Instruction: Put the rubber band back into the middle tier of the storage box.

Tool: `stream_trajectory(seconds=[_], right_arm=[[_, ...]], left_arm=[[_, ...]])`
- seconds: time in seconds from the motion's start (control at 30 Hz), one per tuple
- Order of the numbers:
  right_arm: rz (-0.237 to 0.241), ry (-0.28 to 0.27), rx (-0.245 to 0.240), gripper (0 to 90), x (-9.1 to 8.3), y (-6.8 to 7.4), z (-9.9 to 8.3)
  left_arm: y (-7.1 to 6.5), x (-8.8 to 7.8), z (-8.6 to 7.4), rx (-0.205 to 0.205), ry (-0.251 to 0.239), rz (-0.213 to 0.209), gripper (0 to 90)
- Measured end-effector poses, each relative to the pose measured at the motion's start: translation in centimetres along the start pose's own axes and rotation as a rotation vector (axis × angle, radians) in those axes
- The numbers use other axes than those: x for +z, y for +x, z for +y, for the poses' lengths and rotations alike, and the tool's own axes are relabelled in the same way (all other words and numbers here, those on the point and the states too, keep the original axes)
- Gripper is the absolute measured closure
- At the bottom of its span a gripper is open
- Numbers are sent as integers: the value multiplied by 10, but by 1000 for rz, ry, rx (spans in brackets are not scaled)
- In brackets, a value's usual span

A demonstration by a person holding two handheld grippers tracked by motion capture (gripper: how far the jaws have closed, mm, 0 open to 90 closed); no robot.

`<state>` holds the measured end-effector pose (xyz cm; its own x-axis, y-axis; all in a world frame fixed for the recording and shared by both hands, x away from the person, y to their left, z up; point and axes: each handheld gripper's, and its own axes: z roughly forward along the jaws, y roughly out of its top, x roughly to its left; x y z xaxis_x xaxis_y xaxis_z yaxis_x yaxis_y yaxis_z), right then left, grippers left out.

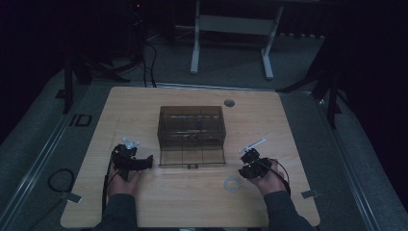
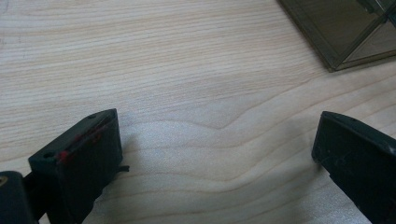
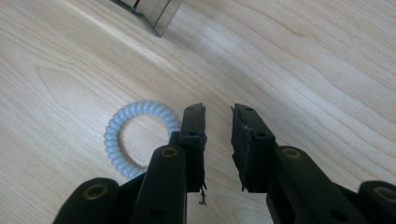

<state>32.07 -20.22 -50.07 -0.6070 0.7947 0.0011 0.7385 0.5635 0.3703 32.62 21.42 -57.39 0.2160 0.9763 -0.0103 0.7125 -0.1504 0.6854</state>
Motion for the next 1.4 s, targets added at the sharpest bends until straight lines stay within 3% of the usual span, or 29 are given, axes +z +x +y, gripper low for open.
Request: stream_trajectory(seconds=[1.4], right_arm=[[40, 124, -47, 768, 14, 19, 8]], left_arm=[[0, 0, 0, 0, 0, 0, 17]])
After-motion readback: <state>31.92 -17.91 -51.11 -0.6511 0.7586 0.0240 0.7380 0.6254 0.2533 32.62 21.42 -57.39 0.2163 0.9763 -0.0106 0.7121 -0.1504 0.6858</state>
